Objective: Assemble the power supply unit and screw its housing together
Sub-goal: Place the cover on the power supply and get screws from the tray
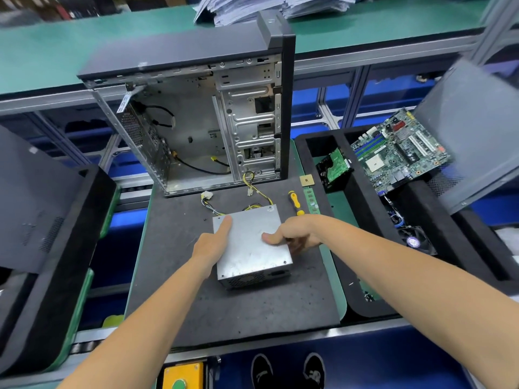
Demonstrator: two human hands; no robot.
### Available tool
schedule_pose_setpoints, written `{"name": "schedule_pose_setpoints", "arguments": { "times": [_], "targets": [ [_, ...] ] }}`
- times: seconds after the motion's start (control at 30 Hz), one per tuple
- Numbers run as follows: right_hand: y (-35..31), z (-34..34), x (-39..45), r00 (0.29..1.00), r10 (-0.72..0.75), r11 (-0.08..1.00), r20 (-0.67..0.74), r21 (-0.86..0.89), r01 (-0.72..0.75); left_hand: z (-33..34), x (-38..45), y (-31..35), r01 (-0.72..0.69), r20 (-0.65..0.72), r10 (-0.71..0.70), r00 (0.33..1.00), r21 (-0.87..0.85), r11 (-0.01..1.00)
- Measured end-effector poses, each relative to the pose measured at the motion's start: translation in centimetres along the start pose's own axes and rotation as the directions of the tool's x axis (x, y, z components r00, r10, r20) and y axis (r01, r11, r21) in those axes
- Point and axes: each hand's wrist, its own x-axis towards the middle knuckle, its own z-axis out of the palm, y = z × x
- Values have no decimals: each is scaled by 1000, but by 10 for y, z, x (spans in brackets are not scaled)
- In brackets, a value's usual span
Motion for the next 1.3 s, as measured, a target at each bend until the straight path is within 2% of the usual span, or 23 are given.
{"name": "schedule_pose_setpoints", "arguments": {
  "times": [0.13,0.37,0.53,0.9,1.13,1.3],
  "targets": [
    [-6,1,4,999,-43,990,-15,131,44,-1,-1,0,-1,25,3,1000,-63,998],
    [-5,-1,13,990,-112,974,-81,191,125,-5,0,2,19,60,-13,998,-110,994],
    [-3,-7,14,995,-85,961,-51,259,95,-4,5,1,13,48,-6,999,-130,991],
    [-8,-5,14,997,-72,963,-35,258,78,-13,8,-1,35,123,-10,992,-204,978],
    [-8,-7,13,999,-43,962,-11,268,44,-17,8,2,35,166,-8,986,-163,986],
    [-8,-7,12,999,-46,967,-19,248,49,-19,6,7,19,262,18,965,-136,990]
  ]
}}
